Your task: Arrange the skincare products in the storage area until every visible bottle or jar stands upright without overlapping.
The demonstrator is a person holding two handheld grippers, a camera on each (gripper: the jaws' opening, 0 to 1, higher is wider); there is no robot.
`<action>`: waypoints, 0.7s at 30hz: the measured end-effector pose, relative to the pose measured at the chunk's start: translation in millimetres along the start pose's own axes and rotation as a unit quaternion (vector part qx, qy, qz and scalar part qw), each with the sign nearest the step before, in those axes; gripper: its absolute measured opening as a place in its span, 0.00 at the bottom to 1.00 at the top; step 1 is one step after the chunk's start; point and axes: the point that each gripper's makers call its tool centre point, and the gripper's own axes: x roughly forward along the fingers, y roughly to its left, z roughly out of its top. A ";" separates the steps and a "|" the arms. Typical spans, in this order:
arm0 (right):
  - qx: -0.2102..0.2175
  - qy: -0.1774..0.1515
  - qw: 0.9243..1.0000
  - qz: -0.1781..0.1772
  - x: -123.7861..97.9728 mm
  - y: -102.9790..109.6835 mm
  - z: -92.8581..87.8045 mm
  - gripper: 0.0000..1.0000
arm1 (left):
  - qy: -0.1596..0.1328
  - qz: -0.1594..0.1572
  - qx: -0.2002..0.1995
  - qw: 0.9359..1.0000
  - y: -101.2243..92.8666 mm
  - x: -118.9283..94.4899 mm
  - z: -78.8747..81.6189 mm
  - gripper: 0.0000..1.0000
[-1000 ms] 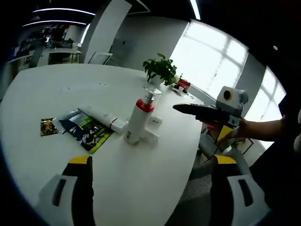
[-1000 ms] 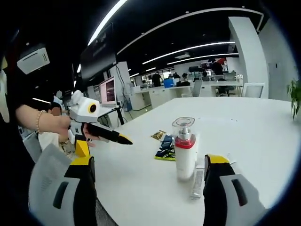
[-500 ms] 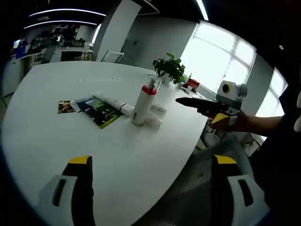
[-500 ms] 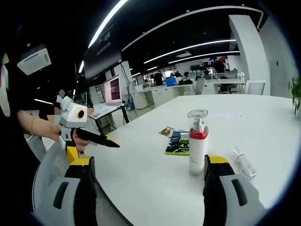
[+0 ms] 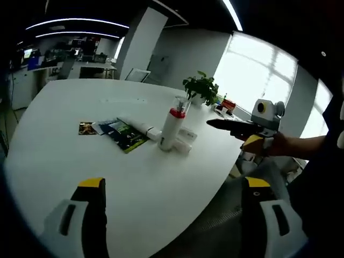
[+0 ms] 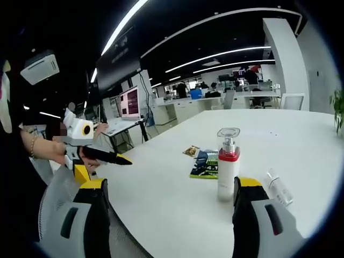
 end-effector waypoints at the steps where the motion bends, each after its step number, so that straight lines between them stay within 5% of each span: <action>1: 0.000 0.000 1.000 0.000 0.0 0.2 -0.1 0.96 | 0.002 -0.001 0.001 1.000 -0.3 0.2 -2.1 0.99; 11: -0.005 0.007 1.000 -0.007 -2.6 -3.9 -1.4 0.96 | 0.015 0.002 0.001 1.000 4.3 0.0 -10.9 0.98; 21: -0.025 0.005 0.999 -0.022 -0.3 -27.1 22.3 0.95 | 0.030 0.026 0.014 0.999 11.5 -9.8 -22.9 0.97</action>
